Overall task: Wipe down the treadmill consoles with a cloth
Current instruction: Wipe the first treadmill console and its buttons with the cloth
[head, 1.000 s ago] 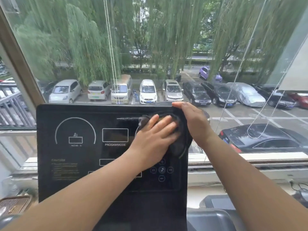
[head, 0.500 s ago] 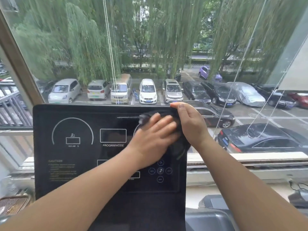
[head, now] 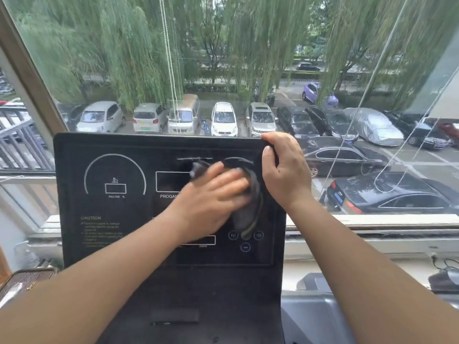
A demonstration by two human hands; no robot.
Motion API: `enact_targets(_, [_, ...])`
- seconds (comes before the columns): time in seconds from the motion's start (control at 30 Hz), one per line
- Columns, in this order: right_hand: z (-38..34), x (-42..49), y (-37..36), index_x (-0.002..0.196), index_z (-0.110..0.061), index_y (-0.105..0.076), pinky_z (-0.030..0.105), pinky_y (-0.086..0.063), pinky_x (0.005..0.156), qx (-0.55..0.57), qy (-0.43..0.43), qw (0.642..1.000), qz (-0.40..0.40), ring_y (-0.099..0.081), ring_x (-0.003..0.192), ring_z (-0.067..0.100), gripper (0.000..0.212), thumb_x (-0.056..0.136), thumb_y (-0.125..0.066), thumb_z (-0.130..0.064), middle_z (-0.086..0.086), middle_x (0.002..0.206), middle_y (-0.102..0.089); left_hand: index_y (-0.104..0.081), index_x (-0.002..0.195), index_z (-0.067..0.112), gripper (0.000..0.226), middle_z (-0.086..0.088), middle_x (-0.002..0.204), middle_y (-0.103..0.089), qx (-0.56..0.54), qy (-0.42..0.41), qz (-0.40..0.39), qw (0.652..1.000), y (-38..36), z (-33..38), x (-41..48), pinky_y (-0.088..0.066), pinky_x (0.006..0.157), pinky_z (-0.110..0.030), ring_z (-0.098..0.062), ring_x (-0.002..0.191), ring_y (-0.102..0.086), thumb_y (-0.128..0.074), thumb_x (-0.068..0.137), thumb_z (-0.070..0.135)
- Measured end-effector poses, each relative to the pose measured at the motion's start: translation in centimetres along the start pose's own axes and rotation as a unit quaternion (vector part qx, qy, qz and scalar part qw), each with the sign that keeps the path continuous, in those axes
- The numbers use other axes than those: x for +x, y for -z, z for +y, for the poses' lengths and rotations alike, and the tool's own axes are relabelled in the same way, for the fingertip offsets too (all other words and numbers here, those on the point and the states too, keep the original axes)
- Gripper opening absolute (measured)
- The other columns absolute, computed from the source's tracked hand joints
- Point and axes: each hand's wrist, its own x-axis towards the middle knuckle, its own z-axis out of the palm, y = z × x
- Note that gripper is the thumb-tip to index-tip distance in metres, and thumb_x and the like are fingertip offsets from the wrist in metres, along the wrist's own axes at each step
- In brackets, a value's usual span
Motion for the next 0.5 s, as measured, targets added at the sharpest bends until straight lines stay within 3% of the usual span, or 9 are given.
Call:
enact_targets(0.1, [-0.1, -0.1, -0.1, 0.131, -0.024, -0.064, 0.027, -0.036, 0.107, -0.003, -0.003, 1.0, 0.003, -0.048, 0.139, 0.018, 0.035, 0.1, -0.048, -0.022, -0.007, 0.138, -0.062, -0.067, 0.137, 0.018, 0.047, -0.008, 0.149, -0.059, 0.006, 0.215, 0.072, 0.974, -0.1, -0.5, -0.1, -0.029, 0.122, -0.061, -0.035, 0.148, -0.045, -0.061, 0.09, 0.015])
enact_targets(0.2, [-0.1, -0.2, -0.2, 0.131, -0.025, -0.063, 0.028, -0.037, 0.107, -0.005, -0.004, 1.0, 0.004, -0.047, 0.14, 0.018, 0.036, 0.1, -0.047, -0.017, -0.007, 0.139, -0.062, -0.066, 0.138, 0.016, 0.049, -0.009, 0.15, -0.058, -0.007, 0.287, 0.086, 0.954, -1.1, 3.3, -0.9, -0.03, 0.12, -0.063, -0.037, 0.147, -0.045, -0.062, 0.089, 0.012])
enact_targets(0.27, [-0.2, -0.3, -0.3, 0.13, -0.025, -0.063, 0.024, -0.036, 0.104, -0.01, -0.001, 1.0, 0.009, -0.048, 0.138, 0.018, 0.036, 0.1, -0.047, -0.015, -0.006, 0.137, -0.062, -0.068, 0.134, 0.017, 0.046, -0.008, 0.144, -0.063, -0.015, 0.211, 0.046, 0.976, -2.1, 5.5, -2.4, -0.034, 0.119, -0.061, -0.037, 0.146, -0.047, -0.061, 0.089, 0.013])
enact_targets(0.33, [-0.2, -0.3, -0.4, 0.129, -0.024, -0.063, 0.022, -0.035, 0.1, -0.015, -0.001, 1.0, 0.015, -0.05, 0.135, 0.018, 0.035, 0.099, -0.048, -0.014, -0.006, 0.135, -0.063, -0.069, 0.129, 0.023, 0.041, -0.001, 0.139, -0.065, -0.009, 0.083, 0.003, 0.996, -2.1, 6.0, -4.1, -0.035, 0.12, -0.056, -0.032, 0.146, -0.047, -0.058, 0.091, 0.015])
enact_targets(0.4, [-0.2, -0.4, -0.5, 0.129, -0.023, -0.063, 0.021, -0.034, 0.1, -0.023, 0.005, 1.0, 0.017, -0.05, 0.134, 0.019, 0.035, 0.099, -0.048, -0.016, -0.005, 0.135, -0.063, -0.068, 0.128, 0.026, 0.04, 0.002, 0.143, -0.062, 0.007, -0.023, -0.034, 0.999, -1.1, 3.9, -4.3, -0.034, 0.122, -0.052, -0.028, 0.148, -0.046, -0.056, 0.091, 0.018])
enact_targets(0.47, [-0.2, -0.4, -0.6, 0.129, -0.021, -0.063, 0.019, -0.032, 0.1, -0.029, 0.01, 0.999, 0.018, -0.05, 0.134, 0.02, 0.036, 0.098, -0.046, -0.018, -0.004, 0.135, -0.062, -0.068, 0.129, 0.025, 0.042, 0.0, 0.142, -0.062, 0.035, -0.061, -0.034, 0.997, -0.1, 0.8, -3.5, -0.033, 0.121, -0.053, -0.029, 0.146, -0.047, -0.057, 0.089, 0.017])
enact_targets(0.5, [-0.2, -0.4, -0.6, 0.13, -0.021, -0.062, 0.018, -0.031, 0.1, -0.029, 0.008, 0.999, 0.016, -0.05, 0.134, 0.02, 0.037, 0.097, -0.046, -0.019, -0.003, 0.135, -0.062, -0.068, 0.13, 0.024, 0.043, -0.002, 0.143, -0.061, 0.038, -0.03, -0.018, 0.999, 0.3, -0.7, -3.0, -0.033, 0.12, -0.055, -0.03, 0.145, -0.048, -0.058, 0.089, 0.016])
